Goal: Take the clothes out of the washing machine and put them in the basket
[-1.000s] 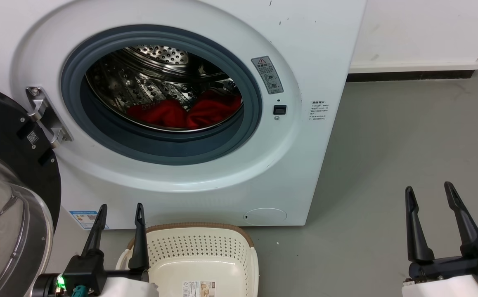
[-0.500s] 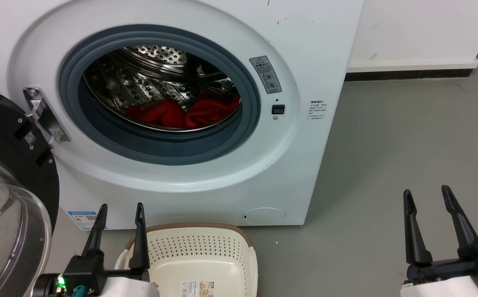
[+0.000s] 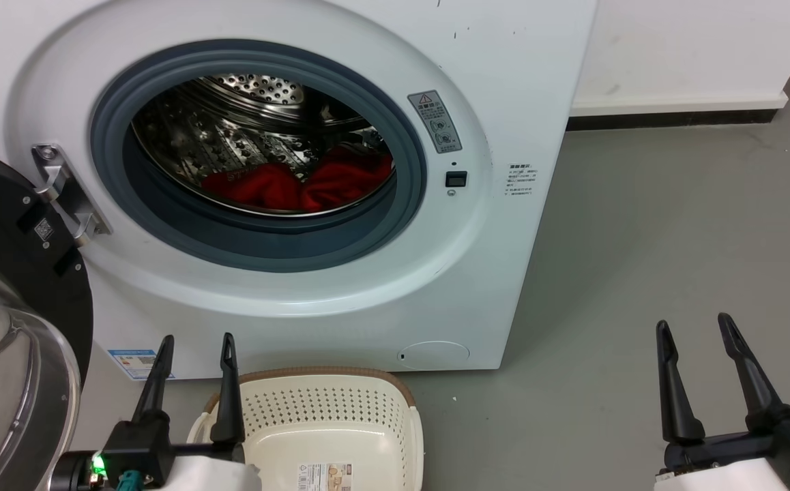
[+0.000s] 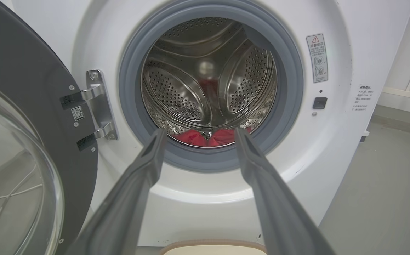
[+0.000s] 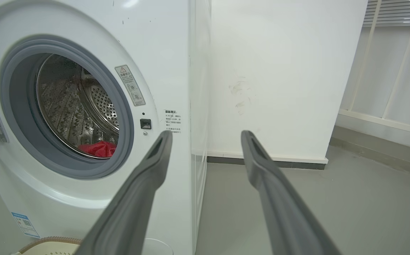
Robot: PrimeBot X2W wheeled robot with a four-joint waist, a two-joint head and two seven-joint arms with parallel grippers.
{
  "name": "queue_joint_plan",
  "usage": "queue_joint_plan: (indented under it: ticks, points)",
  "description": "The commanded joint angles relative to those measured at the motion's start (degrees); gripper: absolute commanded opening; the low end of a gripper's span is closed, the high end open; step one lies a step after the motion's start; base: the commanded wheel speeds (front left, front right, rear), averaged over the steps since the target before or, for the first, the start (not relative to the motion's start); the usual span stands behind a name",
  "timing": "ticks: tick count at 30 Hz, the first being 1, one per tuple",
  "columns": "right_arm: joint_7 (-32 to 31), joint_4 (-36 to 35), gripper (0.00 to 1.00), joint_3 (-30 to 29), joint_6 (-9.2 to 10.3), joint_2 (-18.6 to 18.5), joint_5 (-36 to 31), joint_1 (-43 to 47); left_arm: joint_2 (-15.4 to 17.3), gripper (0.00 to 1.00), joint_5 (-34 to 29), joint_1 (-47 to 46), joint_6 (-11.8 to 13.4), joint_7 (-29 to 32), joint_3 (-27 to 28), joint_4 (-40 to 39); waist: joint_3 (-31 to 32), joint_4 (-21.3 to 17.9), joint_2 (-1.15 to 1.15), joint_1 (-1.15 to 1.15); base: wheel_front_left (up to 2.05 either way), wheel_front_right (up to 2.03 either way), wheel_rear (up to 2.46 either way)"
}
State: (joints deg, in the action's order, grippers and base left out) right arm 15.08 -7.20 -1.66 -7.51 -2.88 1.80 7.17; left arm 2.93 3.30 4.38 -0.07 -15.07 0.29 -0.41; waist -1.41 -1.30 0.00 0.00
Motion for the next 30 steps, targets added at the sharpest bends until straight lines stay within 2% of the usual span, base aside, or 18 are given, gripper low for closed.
queue_joint_plan:
  ticks: [1, 9, 13, 21, 30]
  points:
    - [0.1, 0.1, 1.0, 0.2, 0.04, 0.0, 0.0, 0.4, -0.1, 1.0, 0.2, -0.7, 0.0, -0.2, 0.2, 0.1, -0.2, -0.2, 0.0, 0.0, 0.0, 0.0, 0.0]
    - [0.1, -0.7, 1.0, 1.3, 0.04, 0.0, -0.2, -1.7, 0.6, 1.0, -0.7, -8.0, -2.5, -0.1, 1.9, 3.5, -3.4, -2.0, 0.0, 0.0, 0.0, 0.0, 0.0]
    - [0.1, -1.2, 1.0, 1.8, 0.04, 0.0, -0.2, -3.4, 2.3, 1.0, -1.0, -14.3, -3.9, -0.1, 2.5, 9.1, -6.0, -3.4, 0.0, 0.0, 0.0, 0.0, 0.0]
    - [0.1, -2.9, 1.0, 2.7, 0.04, 0.0, 0.5, -7.6, 7.6, 1.0, -1.4, -30.1, -5.8, -0.1, 2.6, 21.6, -13.0, -7.0, 0.0, 0.0, 0.0, 0.0, 0.0]
    - [0.1, -4.7, 1.0, 3.5, 0.04, 0.0, 2.4, -12.5, 14.2, 1.0, -1.1, -48.8, -7.0, 1.8, -0.5, 36.8, -22.2, -10.9, 0.0, 0.0, 0.0, 0.0, 0.0]
